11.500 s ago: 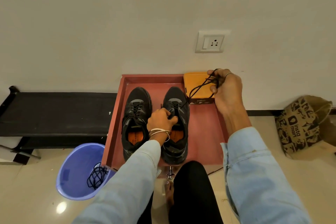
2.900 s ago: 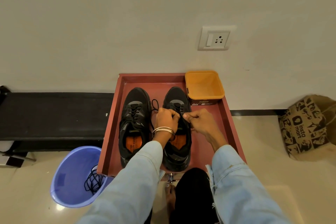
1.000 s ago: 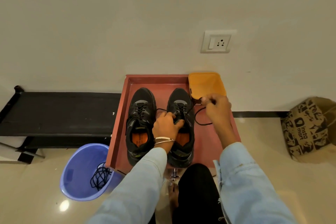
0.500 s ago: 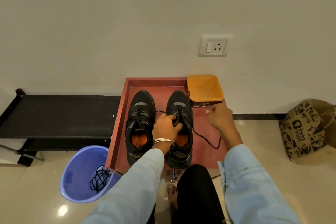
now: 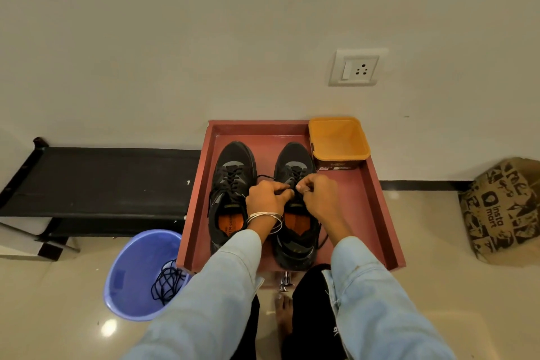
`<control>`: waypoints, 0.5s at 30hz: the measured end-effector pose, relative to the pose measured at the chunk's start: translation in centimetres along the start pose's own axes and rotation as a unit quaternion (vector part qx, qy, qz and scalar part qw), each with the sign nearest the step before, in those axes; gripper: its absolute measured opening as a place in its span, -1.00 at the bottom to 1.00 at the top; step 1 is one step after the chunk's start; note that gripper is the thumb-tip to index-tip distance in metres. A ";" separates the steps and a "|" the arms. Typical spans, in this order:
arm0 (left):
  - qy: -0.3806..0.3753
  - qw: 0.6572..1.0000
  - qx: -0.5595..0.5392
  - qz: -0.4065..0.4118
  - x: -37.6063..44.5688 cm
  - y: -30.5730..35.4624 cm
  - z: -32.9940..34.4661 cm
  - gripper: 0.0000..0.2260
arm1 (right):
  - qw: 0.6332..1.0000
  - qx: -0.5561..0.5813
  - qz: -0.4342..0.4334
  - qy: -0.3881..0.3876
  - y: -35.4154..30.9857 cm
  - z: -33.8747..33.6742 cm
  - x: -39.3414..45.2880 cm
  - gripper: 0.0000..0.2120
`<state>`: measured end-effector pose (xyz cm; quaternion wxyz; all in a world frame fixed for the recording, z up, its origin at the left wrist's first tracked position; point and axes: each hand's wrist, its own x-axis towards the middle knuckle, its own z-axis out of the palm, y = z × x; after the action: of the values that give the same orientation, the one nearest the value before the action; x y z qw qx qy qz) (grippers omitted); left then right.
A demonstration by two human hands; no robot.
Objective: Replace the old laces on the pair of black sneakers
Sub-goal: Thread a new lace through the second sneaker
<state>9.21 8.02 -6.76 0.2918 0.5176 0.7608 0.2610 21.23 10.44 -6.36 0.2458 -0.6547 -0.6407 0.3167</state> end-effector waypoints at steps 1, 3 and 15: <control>-0.002 1.000 -0.002 -0.001 0.1 0.0 -0.1 -0.79 | 1.000 -0.005 -0.004 0.006 0.1 0.5 0.1 -0.92; -0.005 1.000 -0.004 -0.002 0.1 -0.1 -0.1 -0.79 | 1.000 -0.011 0.001 0.018 0.4 1.5 0.2 -0.93; -0.018 0.999 -0.027 0.004 0.0 -0.1 -0.6 -0.79 | 0.989 0.046 0.097 0.102 0.6 4.0 -0.1 -0.91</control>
<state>8.77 7.95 -6.43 0.3184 0.5173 0.7459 0.2733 18.74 9.96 -9.55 0.3074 -0.7308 -0.5304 0.3001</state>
